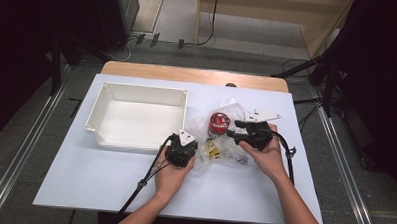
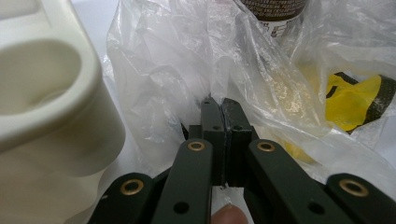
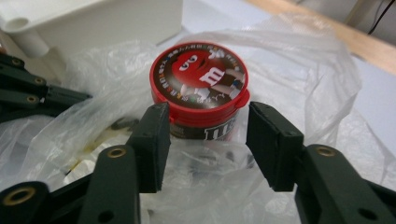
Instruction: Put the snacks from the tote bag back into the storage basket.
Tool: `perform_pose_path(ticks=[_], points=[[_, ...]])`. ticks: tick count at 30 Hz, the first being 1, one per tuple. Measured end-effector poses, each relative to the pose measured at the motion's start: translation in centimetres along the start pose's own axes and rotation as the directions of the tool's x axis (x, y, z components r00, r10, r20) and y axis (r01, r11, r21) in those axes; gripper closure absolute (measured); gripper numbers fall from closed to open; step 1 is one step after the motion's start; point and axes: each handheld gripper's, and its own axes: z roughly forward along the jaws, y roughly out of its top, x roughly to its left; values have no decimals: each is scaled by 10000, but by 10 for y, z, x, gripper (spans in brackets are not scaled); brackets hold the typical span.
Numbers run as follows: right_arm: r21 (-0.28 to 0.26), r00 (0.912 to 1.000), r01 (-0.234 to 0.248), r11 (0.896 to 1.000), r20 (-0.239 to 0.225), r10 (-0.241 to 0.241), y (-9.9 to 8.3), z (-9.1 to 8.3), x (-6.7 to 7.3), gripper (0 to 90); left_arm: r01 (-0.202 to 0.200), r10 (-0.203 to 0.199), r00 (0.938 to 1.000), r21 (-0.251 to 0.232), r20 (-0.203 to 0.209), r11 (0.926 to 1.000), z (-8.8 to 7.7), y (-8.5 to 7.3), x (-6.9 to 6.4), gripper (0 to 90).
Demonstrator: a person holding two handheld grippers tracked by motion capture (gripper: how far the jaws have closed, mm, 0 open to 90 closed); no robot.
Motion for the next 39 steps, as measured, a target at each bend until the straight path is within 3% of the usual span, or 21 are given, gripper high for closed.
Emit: perform_pose_path(ticks=[2,8,18,23,27,34,39], points=[[28,9994,99,9999,-320,-98,5,0,0,463,12,-12,10000,-1,-3,10000,0,0,0,900],[112,9963,541,9985,-682,-532,19,6,-6,360,-10,10,10000,4,14,10000,0,0,1,900],[737,9859,974,9925,-1435,-861,33,23,-4,240,-21,21,10000,21,-26,10000,0,0,1,900],[957,9838,1096,9894,-1526,-942,38,30,-8,200,-39,39,10000,5,-15,10000,0,0,0,900],[1419,9832,1349,9806,-1421,-1147,40,38,-9,171,-28,28,10000,-3,-1,10000,0,0,0,900],[1738,9848,1238,9770,-1426,-994,39,49,-12,172,-3,3,10000,-2,11,10000,0,0,0,900],[1985,9838,1404,9700,-1382,-1141,40,56,-10,186,4,-4,10000,-23,-3,10000,0,0,0,900]])
